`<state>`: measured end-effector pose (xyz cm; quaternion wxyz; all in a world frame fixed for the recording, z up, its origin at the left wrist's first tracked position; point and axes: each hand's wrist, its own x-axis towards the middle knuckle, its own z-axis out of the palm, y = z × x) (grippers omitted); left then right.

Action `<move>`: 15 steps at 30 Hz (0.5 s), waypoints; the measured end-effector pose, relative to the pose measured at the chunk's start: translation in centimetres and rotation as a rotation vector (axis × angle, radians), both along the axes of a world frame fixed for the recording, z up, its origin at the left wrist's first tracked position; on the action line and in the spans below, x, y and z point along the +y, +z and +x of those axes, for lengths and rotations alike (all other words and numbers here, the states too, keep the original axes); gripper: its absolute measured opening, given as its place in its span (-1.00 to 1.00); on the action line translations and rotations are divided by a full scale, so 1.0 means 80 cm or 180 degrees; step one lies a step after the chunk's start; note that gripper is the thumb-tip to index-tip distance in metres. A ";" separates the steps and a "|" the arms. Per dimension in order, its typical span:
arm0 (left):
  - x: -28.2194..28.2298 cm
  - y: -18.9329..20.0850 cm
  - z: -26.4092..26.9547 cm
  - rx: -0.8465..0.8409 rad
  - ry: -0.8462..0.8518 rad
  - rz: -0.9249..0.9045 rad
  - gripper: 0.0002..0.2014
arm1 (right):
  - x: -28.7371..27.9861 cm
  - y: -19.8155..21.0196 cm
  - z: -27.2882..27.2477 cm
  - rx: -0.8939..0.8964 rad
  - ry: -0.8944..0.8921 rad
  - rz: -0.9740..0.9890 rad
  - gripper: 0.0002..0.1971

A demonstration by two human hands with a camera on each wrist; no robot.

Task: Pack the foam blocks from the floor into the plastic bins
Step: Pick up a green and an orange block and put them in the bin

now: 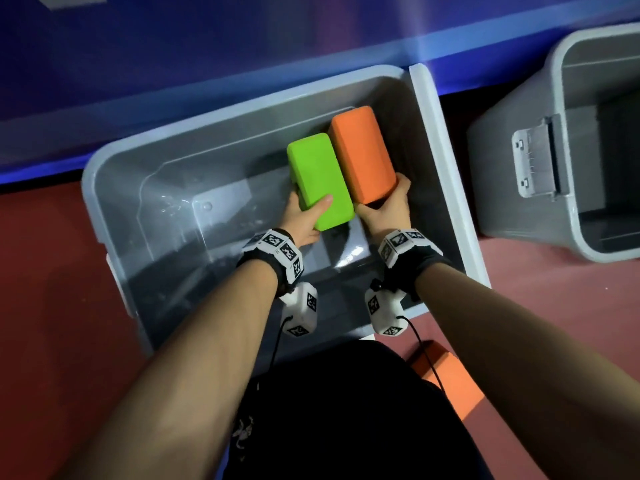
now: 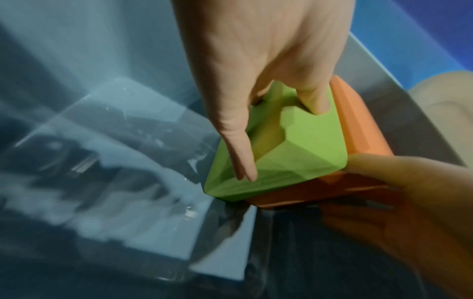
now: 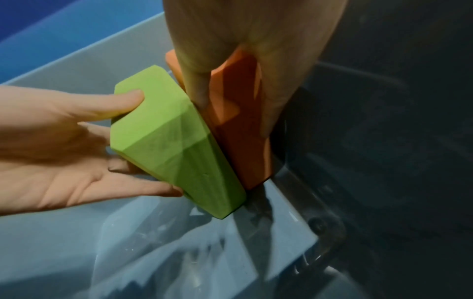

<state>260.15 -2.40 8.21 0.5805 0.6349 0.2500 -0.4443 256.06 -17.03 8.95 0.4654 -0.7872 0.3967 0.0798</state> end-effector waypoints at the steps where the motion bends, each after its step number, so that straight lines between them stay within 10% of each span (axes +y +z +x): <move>1: 0.000 -0.002 0.000 -0.0040 0.0042 -0.0033 -0.31 | -0.002 -0.001 0.003 0.0107 0.0053 0.0034 -0.12; 15: -0.007 0.007 0.012 -0.0228 0.0336 -0.0291 -0.41 | -0.024 0.013 -0.007 0.0423 0.0619 0.0061 -0.24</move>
